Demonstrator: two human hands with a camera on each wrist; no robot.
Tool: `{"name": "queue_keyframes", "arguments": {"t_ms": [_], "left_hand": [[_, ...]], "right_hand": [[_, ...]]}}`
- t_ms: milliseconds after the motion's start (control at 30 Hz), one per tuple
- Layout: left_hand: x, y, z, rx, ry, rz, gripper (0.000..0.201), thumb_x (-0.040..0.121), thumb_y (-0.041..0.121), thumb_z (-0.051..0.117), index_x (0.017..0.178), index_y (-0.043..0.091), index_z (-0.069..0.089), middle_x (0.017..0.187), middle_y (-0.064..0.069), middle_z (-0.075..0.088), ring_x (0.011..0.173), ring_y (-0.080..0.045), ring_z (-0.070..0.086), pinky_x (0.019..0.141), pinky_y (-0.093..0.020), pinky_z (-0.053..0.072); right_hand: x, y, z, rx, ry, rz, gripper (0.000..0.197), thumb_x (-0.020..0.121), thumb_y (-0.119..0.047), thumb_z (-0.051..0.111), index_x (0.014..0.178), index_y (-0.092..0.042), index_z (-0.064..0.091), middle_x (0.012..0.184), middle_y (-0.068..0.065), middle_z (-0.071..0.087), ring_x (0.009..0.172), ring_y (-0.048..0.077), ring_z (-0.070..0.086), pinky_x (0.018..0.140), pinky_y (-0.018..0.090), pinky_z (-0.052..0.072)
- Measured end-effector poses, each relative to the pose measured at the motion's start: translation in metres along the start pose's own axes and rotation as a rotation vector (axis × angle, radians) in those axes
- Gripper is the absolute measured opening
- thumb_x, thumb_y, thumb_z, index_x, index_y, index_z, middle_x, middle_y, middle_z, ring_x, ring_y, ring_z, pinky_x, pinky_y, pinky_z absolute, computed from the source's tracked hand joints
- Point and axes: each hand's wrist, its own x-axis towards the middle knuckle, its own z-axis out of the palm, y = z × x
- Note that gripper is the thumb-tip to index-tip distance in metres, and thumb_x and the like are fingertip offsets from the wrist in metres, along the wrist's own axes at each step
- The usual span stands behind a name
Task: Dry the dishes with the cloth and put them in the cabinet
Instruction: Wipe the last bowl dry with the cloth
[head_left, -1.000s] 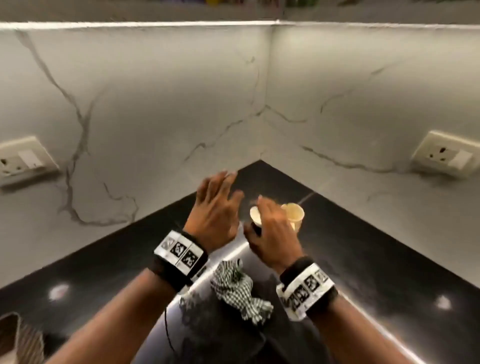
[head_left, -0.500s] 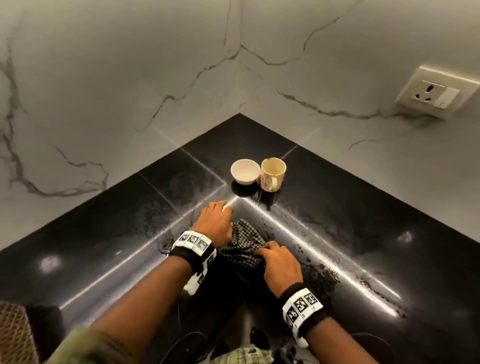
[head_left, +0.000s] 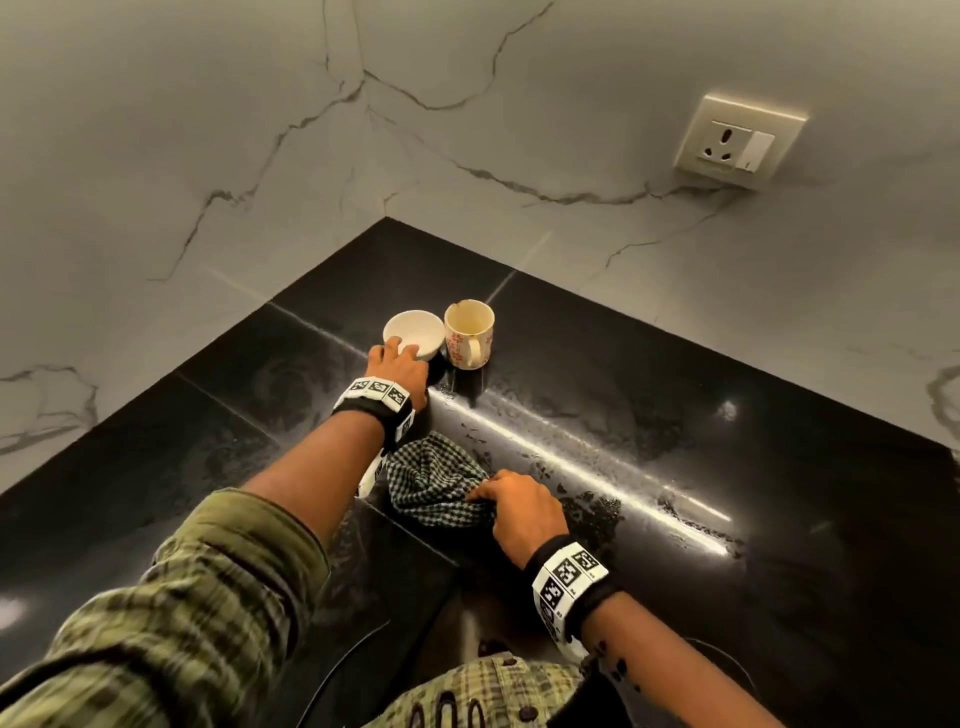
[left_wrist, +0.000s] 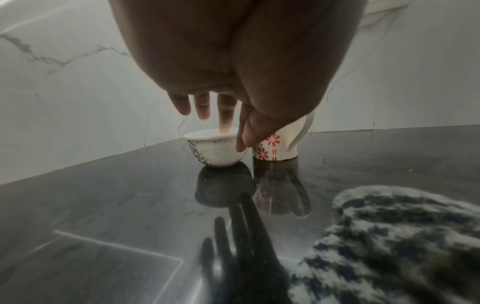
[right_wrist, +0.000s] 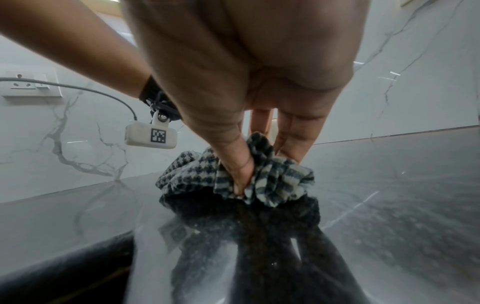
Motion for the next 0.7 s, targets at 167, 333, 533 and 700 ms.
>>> {"name": "queue_keyframes", "arguments": {"t_ms": [167,333,533,700], "left_hand": [[0.003,-0.002,0.001,0.003,0.059,-0.003,0.048,0.088,0.025,0.063,0.135,0.017,0.059,0.149,-0.007,0.047,0.151,-0.034,0.019,0.118,-0.053,0.018],[-0.018,-0.006,0.009,-0.066,0.174,0.000,0.039,0.088,0.028,0.064,0.125,0.016,0.057,0.134,-0.010,0.061,0.144,-0.033,0.034,0.118,-0.048,0.019],[-0.064,-0.011,0.046,-0.119,0.223,0.004,0.031,0.092,0.025,0.061,0.123,0.028,0.061,0.122,-0.001,0.064,0.123,-0.029,0.050,0.111,-0.046,0.023],[-0.121,-0.020,0.060,-0.548,0.500,0.002,0.013,0.088,0.021,0.062,0.098,0.017,0.068,0.093,-0.005,0.063,0.092,-0.030,0.059,0.093,-0.042,0.038]], "right_hand": [[0.001,0.000,0.001,-0.001,0.007,-0.001,0.057,0.088,0.000,0.051,0.124,-0.042,0.066,0.119,-0.007,0.061,0.116,0.025,0.061,0.095,0.045,0.054],[0.002,0.001,0.006,-0.012,0.030,-0.005,0.054,0.088,-0.004,0.052,0.123,-0.043,0.066,0.116,-0.010,0.060,0.114,0.023,0.061,0.092,0.044,0.055],[-0.005,-0.009,0.015,-0.154,0.043,-0.060,0.048,0.082,-0.033,0.067,0.126,-0.026,0.053,0.129,-0.002,0.047,0.115,0.028,0.054,0.089,0.042,0.053],[-0.002,-0.008,0.009,0.190,0.153,0.035,0.030,0.080,-0.035,0.066,0.104,-0.029,0.049,0.102,-0.007,0.056,0.095,0.023,0.061,0.074,0.035,0.046]]}}
